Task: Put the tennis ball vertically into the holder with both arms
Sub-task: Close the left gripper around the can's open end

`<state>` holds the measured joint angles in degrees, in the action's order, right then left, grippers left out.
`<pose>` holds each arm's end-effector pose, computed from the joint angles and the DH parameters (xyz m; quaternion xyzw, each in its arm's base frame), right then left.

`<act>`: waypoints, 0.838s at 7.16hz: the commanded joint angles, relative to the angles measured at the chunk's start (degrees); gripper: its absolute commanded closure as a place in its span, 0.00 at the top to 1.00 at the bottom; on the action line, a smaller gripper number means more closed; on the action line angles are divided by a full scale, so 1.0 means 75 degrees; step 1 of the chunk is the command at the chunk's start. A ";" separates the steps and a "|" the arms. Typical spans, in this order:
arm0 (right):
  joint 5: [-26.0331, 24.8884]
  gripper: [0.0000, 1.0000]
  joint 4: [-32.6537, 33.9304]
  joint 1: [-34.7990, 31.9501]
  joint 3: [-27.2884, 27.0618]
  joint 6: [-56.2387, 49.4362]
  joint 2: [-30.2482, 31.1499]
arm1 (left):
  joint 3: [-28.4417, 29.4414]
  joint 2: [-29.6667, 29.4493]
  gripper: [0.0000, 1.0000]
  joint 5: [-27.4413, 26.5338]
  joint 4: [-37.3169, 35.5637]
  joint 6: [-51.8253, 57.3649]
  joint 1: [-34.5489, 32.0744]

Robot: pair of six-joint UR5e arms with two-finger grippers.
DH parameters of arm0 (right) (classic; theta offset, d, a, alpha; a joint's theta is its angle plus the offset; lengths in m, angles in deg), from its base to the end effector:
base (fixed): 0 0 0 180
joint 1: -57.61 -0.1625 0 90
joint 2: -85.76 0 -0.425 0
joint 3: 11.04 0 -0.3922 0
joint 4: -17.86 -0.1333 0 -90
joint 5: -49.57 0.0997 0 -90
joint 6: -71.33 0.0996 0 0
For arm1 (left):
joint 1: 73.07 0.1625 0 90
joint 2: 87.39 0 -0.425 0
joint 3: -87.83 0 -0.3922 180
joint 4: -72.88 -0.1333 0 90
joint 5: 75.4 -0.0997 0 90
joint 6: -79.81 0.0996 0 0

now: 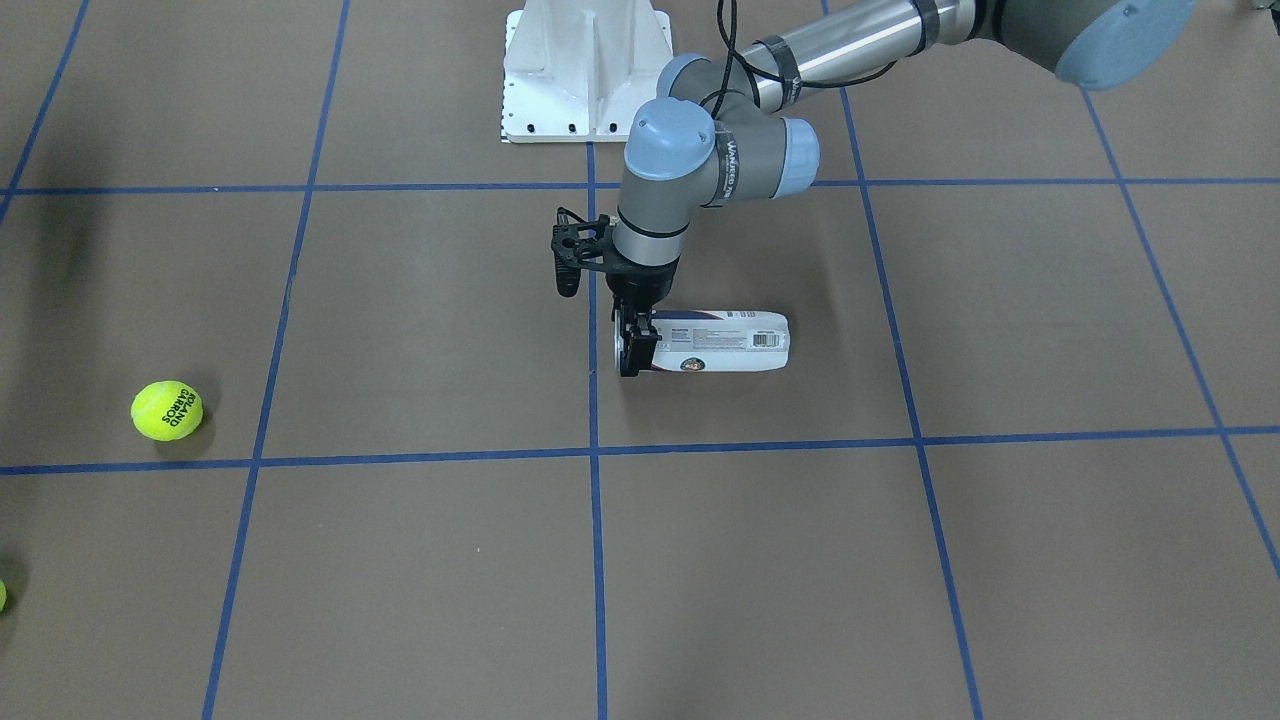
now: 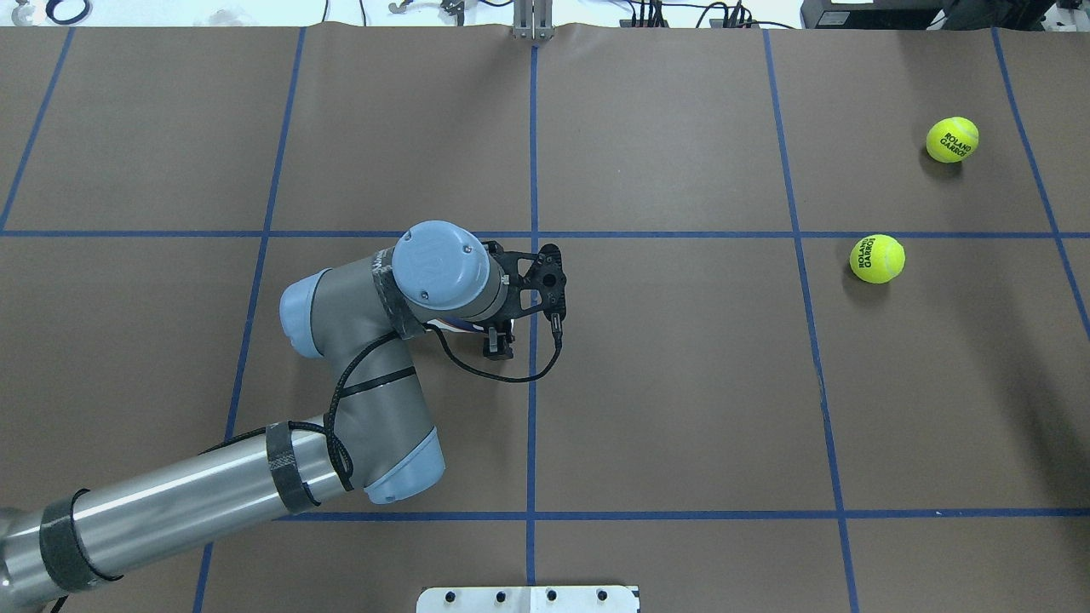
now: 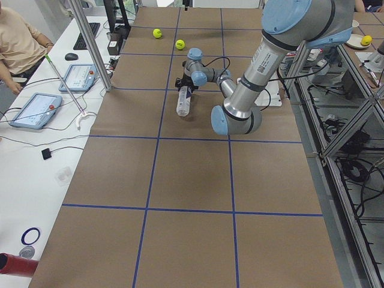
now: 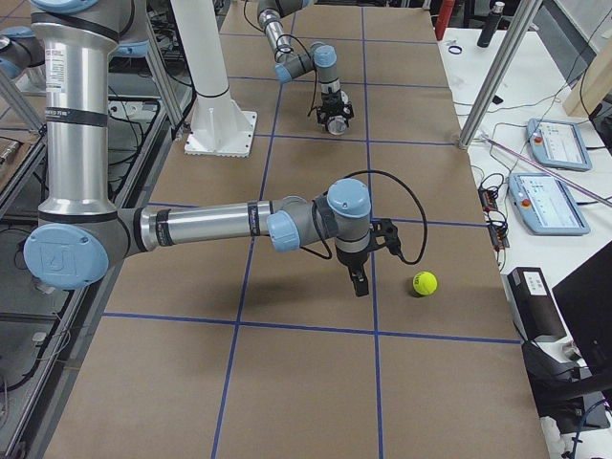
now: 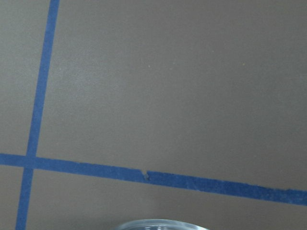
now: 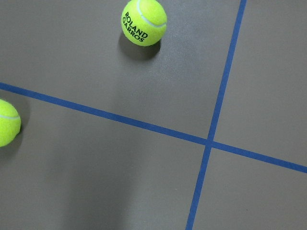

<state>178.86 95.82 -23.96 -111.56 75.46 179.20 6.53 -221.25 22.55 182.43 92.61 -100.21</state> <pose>-0.0014 -0.4882 0.5786 0.1192 -0.3466 -0.0906 0.9260 0.6158 -0.4500 0.2187 0.3893 0.2497 0.5686 0.6803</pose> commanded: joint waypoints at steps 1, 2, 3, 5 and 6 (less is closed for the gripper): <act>0.0000 1.00 0.0000 0.0000 -0.0003 0.0000 -0.0002 | -0.0001 0.0001 0.92 -0.0029 -0.0006 0.0017 0.0020; 0.0000 1.00 0.0000 0.0000 -0.0003 0.0000 -0.0002 | -0.0001 -0.0010 0.83 -0.0040 -0.0006 0.0017 0.0020; 0.0000 1.00 0.0000 0.0000 -0.0003 0.0000 -0.0013 | -0.0001 -0.0010 0.78 -0.0041 -0.0029 0.0017 0.0020; 0.0000 1.00 0.0000 0.0000 -0.0003 0.0000 -0.0013 | -0.0082 -0.0022 0.75 -0.0041 -0.0041 0.0017 -0.0015; 0.0000 1.00 0.0000 0.0000 -0.0003 0.0000 -0.0025 | -0.0349 -0.0057 0.76 -0.0017 -0.0030 0.0017 -0.0038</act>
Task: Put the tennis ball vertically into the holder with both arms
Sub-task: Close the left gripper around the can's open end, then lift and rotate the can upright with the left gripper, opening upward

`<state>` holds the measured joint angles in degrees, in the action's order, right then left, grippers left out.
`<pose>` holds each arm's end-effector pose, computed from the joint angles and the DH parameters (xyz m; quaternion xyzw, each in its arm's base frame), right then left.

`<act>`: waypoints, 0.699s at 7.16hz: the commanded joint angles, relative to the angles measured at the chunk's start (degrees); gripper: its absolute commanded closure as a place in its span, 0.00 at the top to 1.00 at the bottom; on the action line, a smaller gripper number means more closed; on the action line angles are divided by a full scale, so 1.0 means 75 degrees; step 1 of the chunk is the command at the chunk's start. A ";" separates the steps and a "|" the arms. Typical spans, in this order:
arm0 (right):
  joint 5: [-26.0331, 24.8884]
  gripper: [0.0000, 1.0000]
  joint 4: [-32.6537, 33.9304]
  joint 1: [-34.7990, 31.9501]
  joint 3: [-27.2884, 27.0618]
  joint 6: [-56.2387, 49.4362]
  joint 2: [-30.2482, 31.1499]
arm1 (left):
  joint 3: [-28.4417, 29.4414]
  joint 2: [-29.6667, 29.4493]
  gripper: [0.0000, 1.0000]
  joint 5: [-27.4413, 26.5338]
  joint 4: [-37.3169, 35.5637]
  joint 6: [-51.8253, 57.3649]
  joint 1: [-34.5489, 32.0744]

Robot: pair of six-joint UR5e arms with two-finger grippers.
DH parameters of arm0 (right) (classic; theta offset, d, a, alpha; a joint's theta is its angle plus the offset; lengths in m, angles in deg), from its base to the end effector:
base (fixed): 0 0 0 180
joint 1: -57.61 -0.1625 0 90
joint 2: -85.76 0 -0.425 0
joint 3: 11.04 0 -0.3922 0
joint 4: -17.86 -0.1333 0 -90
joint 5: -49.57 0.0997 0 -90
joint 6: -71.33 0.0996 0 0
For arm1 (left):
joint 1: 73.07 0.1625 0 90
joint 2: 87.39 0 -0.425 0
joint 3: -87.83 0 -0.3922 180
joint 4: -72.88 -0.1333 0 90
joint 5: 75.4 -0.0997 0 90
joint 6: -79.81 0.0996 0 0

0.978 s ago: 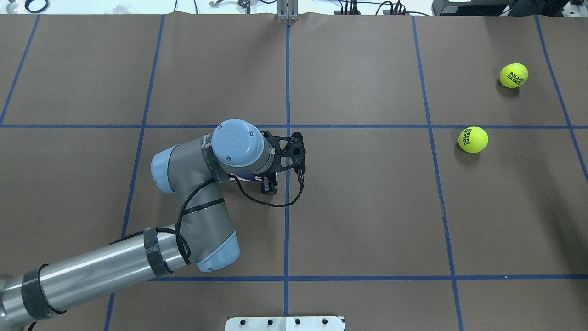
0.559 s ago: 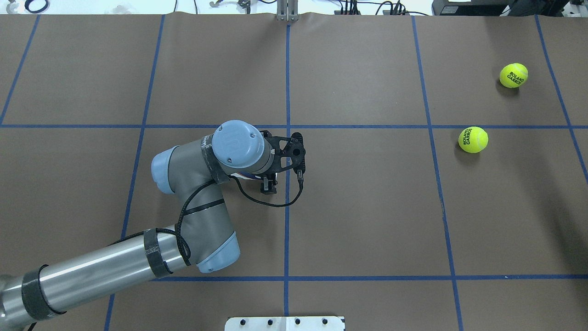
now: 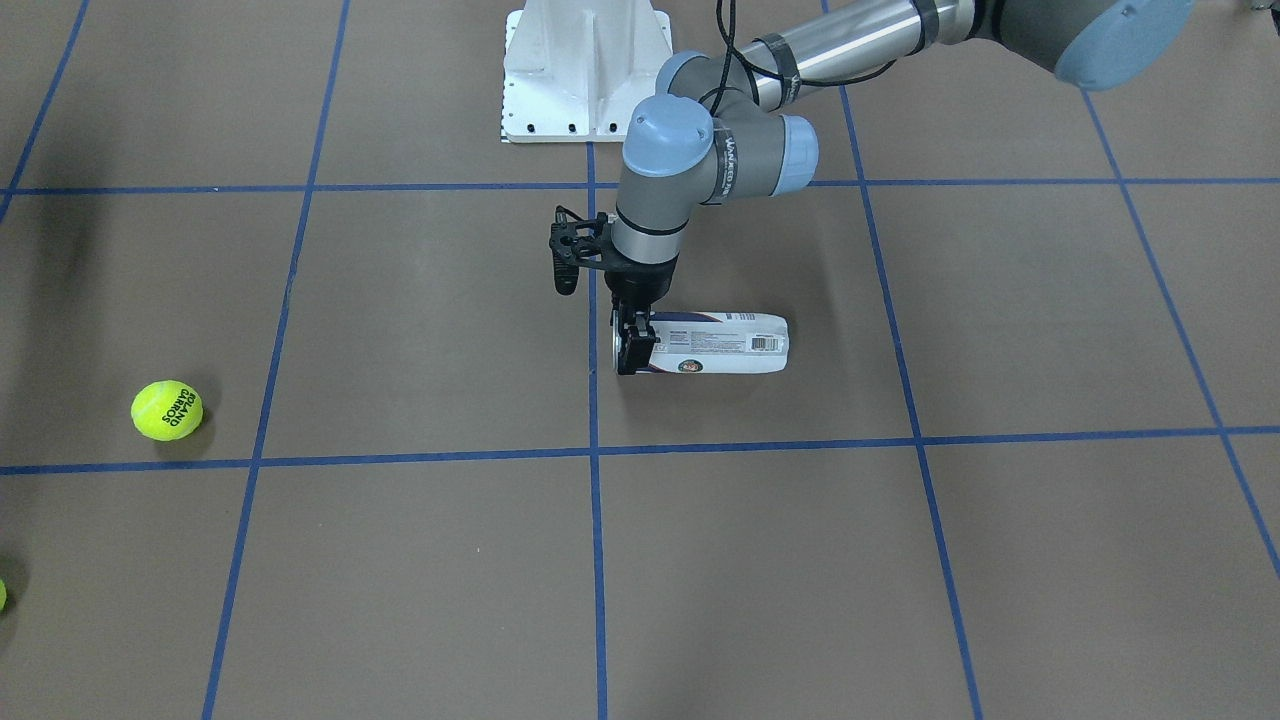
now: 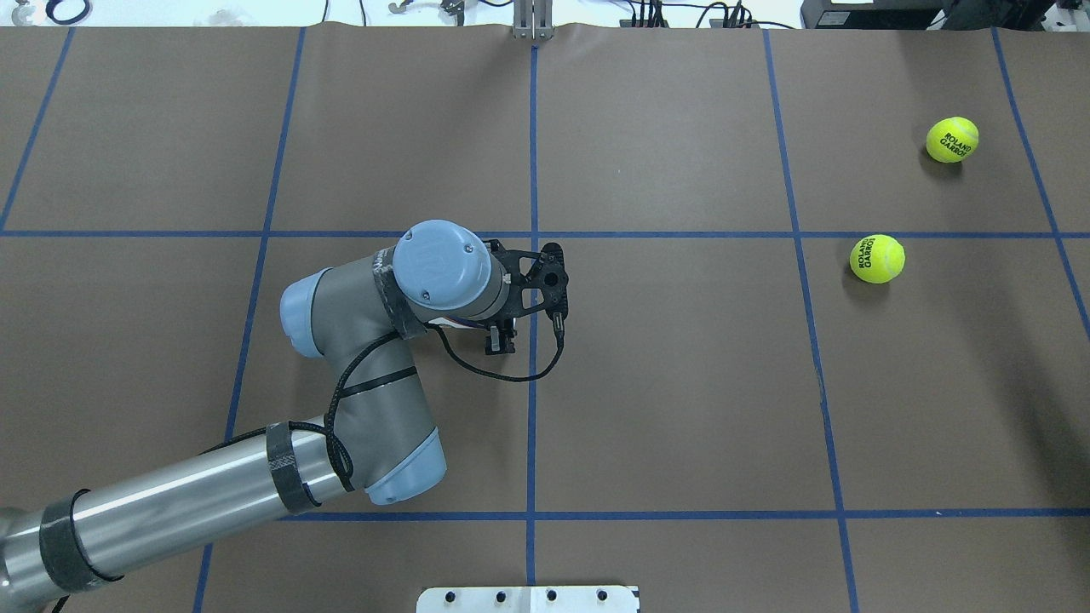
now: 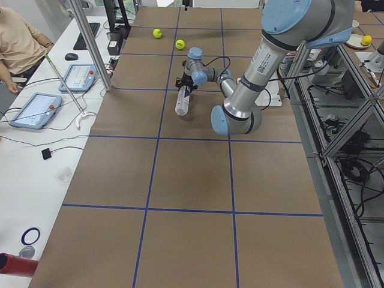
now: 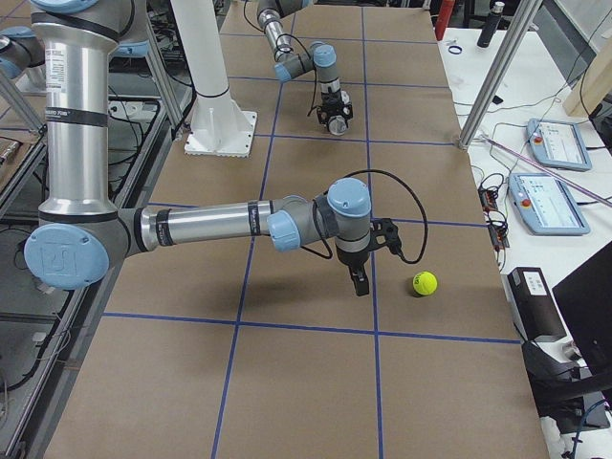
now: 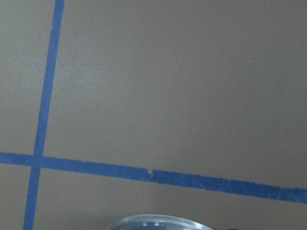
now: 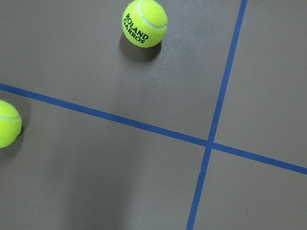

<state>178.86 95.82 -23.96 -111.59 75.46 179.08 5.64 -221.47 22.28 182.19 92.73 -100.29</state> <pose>-0.0015 -0.4891 0.5773 0.1204 -0.3467 -0.0911 0.9257 0.6117 -0.4496 0.2093 0.3969 0.2498 0.5663 0.6778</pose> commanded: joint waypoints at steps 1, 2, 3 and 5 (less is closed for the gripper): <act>0.0000 1.00 -0.0011 0.0000 0.0000 0.0000 -0.0009 | -0.0790 -0.0040 0.76 0.0053 0.0004 -0.0012 -0.0109; 0.0000 1.00 0.0000 0.0000 0.0000 0.0000 -0.0021 | -0.1422 -0.0052 0.77 0.0077 0.0062 -0.0093 -0.0237; 0.0000 1.00 0.0000 0.0000 0.0011 0.0000 -0.0021 | -0.2020 -0.0040 0.77 0.0077 0.0143 -0.0500 -0.0401; 0.0000 1.00 0.0000 0.0000 0.0000 0.0000 -0.0021 | -0.2237 -0.0017 0.77 0.0066 0.1856 -0.1926 -0.0590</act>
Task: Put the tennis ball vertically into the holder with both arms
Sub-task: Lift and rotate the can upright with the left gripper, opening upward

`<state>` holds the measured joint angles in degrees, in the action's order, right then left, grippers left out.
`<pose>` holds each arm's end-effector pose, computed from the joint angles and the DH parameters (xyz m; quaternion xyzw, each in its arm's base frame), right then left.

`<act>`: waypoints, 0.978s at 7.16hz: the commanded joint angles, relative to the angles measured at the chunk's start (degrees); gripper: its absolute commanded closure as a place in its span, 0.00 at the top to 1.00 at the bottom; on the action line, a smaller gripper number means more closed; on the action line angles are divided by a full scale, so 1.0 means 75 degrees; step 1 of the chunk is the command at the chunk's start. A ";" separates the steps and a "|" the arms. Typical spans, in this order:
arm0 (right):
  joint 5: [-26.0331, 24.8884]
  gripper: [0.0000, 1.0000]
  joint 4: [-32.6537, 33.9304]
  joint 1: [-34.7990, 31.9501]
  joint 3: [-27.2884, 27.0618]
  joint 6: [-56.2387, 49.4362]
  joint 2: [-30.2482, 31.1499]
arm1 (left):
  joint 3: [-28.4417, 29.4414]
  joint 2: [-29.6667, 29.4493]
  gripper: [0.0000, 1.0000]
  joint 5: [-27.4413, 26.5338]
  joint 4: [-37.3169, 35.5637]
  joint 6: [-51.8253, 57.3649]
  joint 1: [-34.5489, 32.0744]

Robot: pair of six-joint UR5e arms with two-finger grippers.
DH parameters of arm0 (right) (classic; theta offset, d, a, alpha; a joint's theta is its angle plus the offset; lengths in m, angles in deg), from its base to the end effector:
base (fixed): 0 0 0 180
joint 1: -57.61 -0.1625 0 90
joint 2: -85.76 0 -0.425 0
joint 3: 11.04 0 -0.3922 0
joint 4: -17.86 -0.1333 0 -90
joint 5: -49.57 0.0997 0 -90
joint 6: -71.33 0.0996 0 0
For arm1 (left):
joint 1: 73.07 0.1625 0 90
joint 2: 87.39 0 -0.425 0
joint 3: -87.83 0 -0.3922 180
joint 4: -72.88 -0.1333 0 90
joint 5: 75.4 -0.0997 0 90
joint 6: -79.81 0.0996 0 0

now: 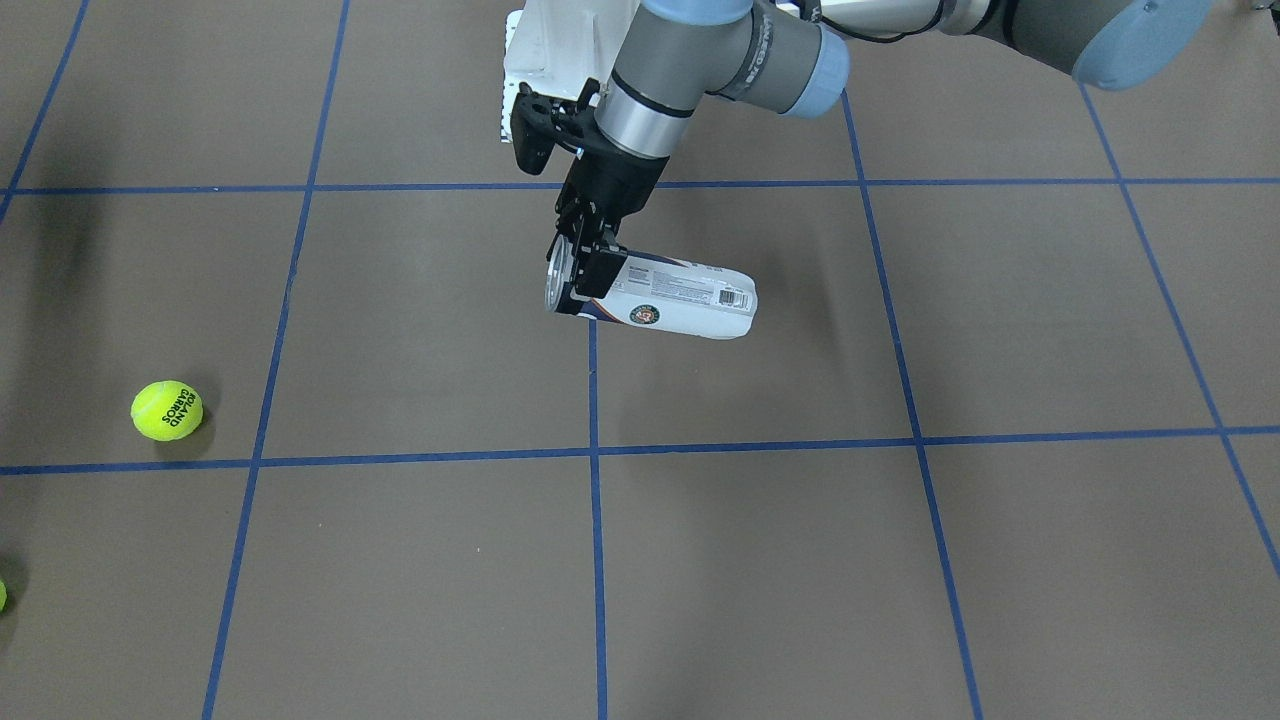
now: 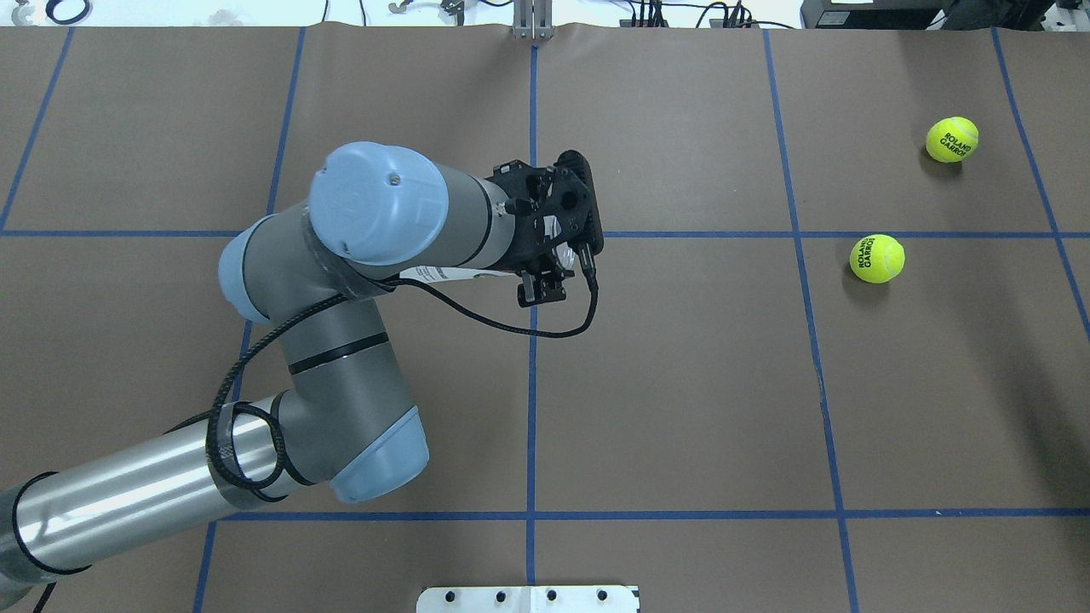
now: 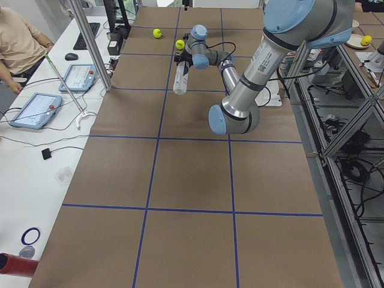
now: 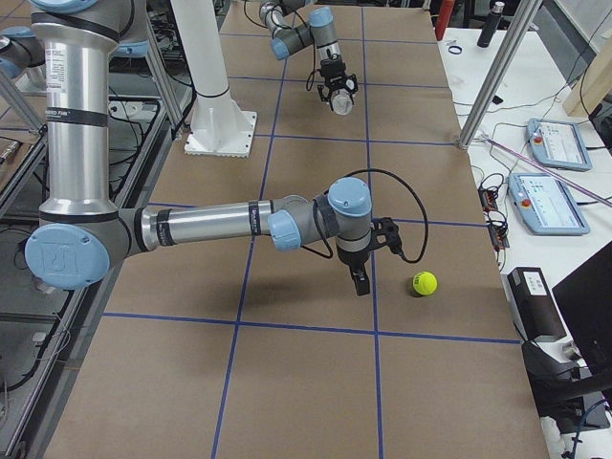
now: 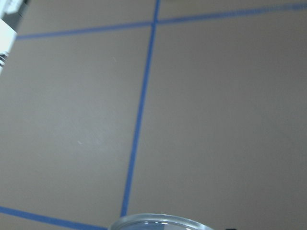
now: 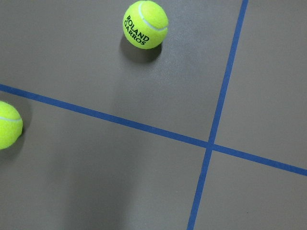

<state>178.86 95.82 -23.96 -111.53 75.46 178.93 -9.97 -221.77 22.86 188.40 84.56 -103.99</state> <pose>-0.0016 -0.4902 0.5766 0.1212 -0.3467 -0.0913 0.9256 0.5010 -0.4388 0.0800 0.5310 0.3355 0.4490 0.6355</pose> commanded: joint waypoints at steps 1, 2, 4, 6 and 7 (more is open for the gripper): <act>0.0000 1.00 -0.0011 0.0000 -0.0008 0.0000 -0.0001 | -0.0144 0.0034 0.77 -0.0035 0.1874 -0.1598 -0.0154; 0.0000 1.00 -0.0011 0.0000 -0.0008 0.0000 -0.0001 | -0.0109 0.0046 0.77 -0.0210 0.2833 -0.2430 -0.0236; 0.0000 1.00 -0.0011 0.0000 -0.0020 0.0000 -0.0001 | 0.0124 0.0034 0.77 -0.1540 0.4463 -0.3603 -0.0214; 0.0000 1.00 -0.0011 0.0000 -0.0032 0.0000 -0.0001 | 0.1488 0.0023 0.77 -0.2656 0.7025 -0.4183 -0.0155; 0.0000 1.00 -0.0011 0.0000 -0.0043 0.0000 -0.0001 | 0.2251 0.0011 0.77 -0.3113 0.8303 -0.4207 -0.0143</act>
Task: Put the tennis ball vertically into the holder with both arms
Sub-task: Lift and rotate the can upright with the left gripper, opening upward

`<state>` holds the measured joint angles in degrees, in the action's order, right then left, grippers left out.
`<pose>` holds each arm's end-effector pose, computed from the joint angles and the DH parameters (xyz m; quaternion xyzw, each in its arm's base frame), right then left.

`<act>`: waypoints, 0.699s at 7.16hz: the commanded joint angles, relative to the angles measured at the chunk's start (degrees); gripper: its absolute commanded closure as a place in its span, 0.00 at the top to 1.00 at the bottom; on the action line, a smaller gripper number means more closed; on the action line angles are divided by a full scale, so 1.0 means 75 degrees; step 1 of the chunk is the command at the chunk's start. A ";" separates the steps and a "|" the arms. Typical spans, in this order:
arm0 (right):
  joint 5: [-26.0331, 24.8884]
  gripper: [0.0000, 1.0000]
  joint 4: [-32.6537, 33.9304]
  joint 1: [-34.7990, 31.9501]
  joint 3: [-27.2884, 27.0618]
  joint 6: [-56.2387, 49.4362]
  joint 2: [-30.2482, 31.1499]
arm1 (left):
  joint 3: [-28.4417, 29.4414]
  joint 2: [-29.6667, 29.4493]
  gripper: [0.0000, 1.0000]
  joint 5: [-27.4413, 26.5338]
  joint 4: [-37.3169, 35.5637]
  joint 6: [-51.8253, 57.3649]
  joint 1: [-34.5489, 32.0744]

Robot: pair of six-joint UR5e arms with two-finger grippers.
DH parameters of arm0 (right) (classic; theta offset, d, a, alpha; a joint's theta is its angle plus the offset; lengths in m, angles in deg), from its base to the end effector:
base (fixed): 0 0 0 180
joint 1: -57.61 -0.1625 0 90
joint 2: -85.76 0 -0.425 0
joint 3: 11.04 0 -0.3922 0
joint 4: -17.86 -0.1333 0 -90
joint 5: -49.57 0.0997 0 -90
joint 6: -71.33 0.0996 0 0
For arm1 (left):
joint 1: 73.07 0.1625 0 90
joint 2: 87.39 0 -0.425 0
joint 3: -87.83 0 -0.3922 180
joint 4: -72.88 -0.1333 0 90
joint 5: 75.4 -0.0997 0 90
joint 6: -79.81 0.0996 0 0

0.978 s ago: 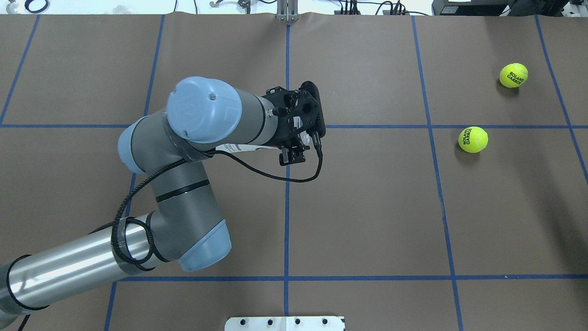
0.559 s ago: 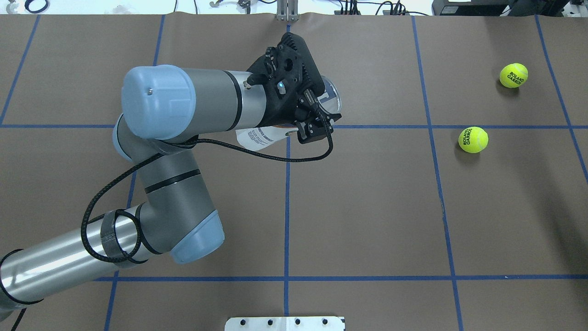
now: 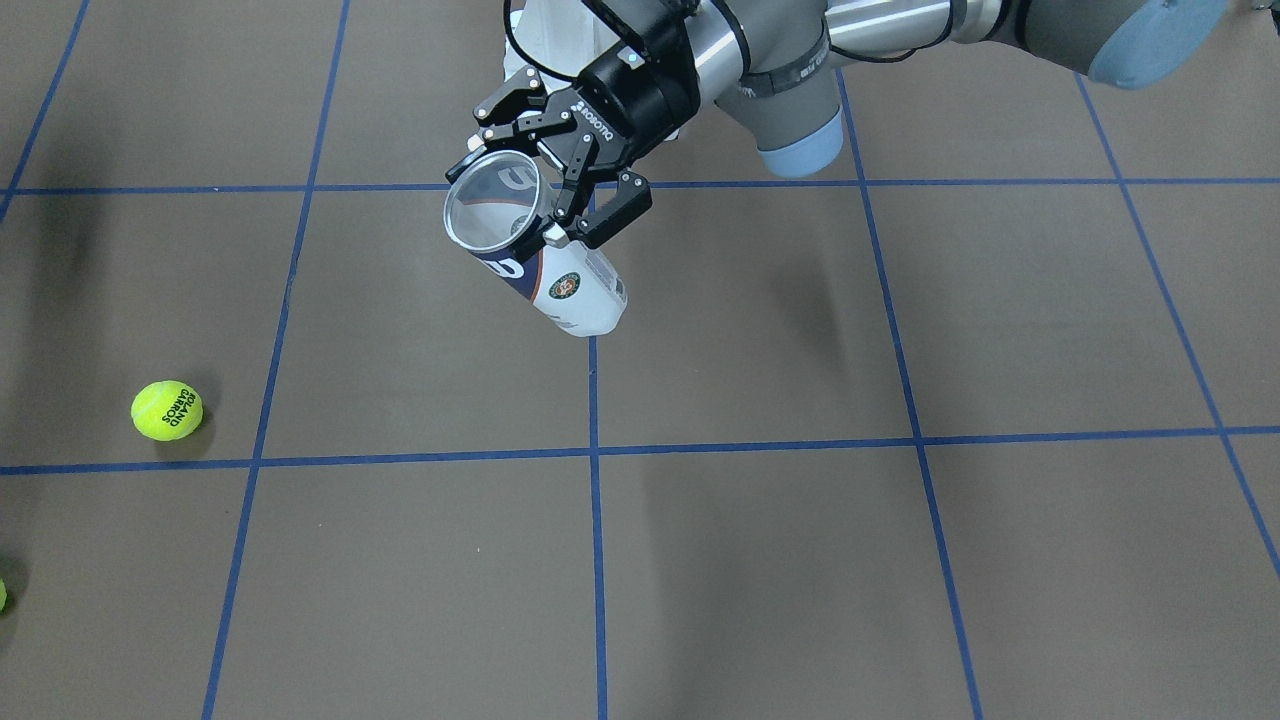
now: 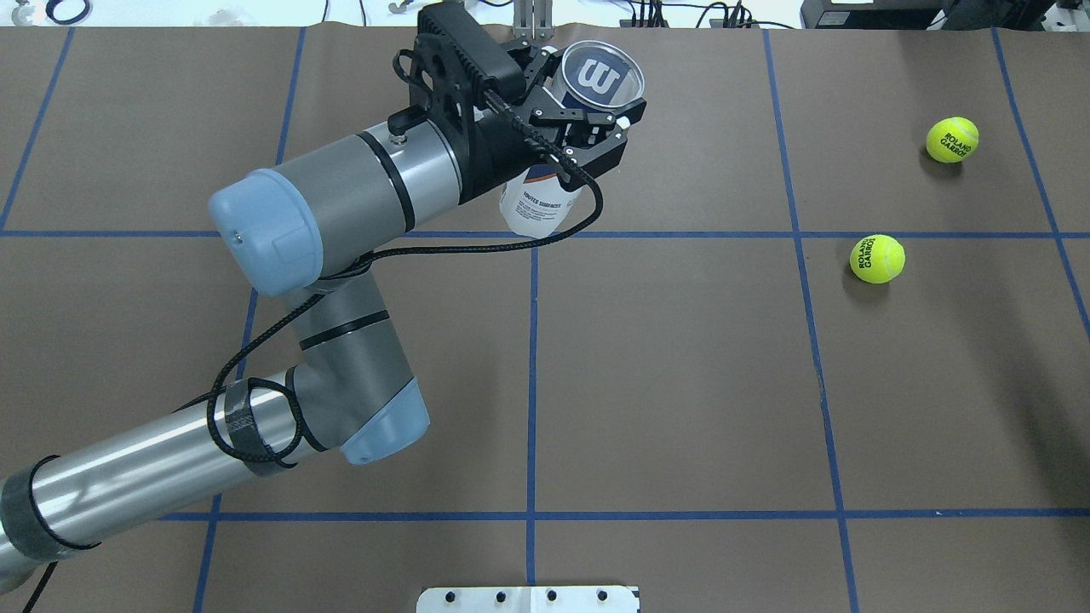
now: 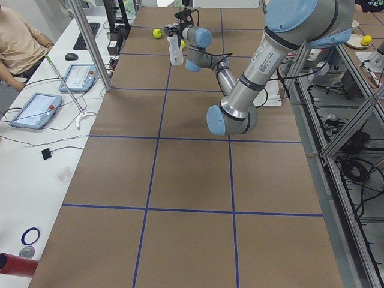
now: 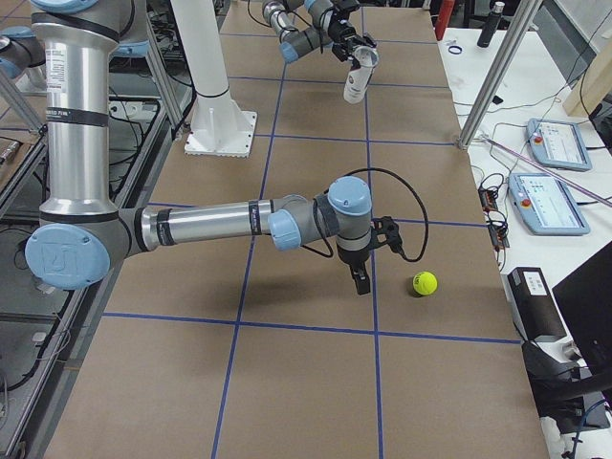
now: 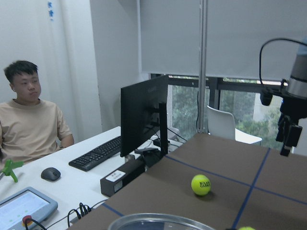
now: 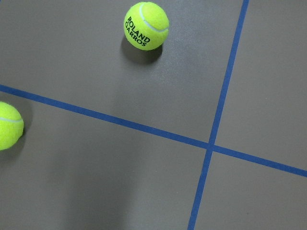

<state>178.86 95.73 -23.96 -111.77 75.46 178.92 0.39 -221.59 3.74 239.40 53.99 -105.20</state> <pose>-0.0017 -0.4903 0.5742 0.1239 -0.3469 -0.0923 0.9251 0.4514 -0.4631 0.0725 0.6687 0.5335 0.0632 0.5141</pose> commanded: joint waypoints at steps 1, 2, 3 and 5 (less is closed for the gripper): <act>0.0000 1.00 0.0000 0.0000 -0.0022 0.0000 0.0000 | 0.1515 -0.0036 0.77 -0.1113 0.2444 -0.0468 0.0029; 0.0000 1.00 0.0000 0.0000 -0.0022 0.0012 0.0000 | 0.2194 -0.0117 0.77 -0.1397 0.3172 -0.0518 0.0041; 0.0000 1.00 0.0000 0.0000 -0.0022 0.0012 0.0000 | 0.2990 -0.0165 0.77 -0.1411 0.3899 -0.0518 0.0099; 0.0000 1.00 0.0000 0.0000 -0.0034 0.0012 0.0000 | 0.3700 -0.0212 0.77 -0.1458 0.4491 -0.0507 0.0414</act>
<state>178.86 95.73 -23.96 -111.96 75.55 178.92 24.99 -222.96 -6.90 270.49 50.18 -103.57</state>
